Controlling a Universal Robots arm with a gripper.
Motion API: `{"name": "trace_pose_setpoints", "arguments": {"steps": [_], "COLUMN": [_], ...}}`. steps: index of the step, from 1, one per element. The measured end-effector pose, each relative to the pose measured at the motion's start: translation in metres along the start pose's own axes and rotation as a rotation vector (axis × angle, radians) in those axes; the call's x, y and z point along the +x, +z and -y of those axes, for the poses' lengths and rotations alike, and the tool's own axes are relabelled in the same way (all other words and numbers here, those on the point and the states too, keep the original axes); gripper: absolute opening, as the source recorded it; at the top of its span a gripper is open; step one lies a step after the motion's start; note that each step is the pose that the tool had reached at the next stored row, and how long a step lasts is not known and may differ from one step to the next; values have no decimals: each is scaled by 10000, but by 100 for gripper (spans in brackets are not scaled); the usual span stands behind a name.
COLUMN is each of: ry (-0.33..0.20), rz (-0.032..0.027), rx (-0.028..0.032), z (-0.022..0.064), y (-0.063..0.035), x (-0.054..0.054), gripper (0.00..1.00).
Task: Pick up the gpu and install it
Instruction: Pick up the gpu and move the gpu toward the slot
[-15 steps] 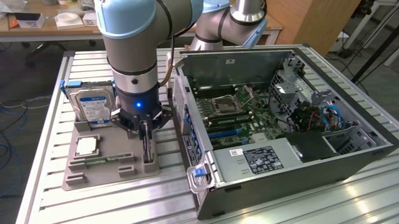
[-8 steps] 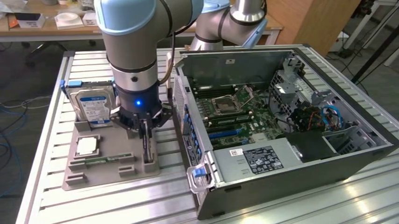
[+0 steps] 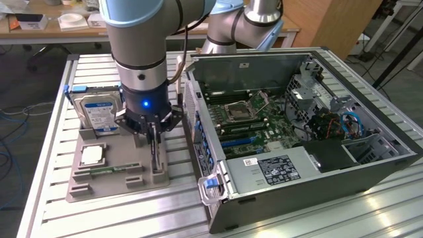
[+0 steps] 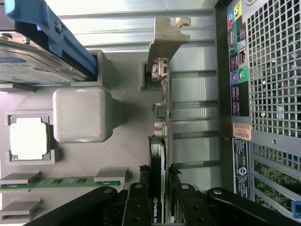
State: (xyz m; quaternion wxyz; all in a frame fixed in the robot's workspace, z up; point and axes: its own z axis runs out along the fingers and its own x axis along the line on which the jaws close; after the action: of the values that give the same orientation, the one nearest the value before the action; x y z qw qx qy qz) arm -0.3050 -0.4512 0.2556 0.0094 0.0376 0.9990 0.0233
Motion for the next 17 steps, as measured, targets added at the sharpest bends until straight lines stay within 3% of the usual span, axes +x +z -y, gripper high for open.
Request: {"name": "trace_pose_setpoints", "arguments": {"steps": [17], "ry": [1], "rz": [0], "rx": [0], "z": [-17], "y": [-348], "x": [-6], "gripper": [26]}}
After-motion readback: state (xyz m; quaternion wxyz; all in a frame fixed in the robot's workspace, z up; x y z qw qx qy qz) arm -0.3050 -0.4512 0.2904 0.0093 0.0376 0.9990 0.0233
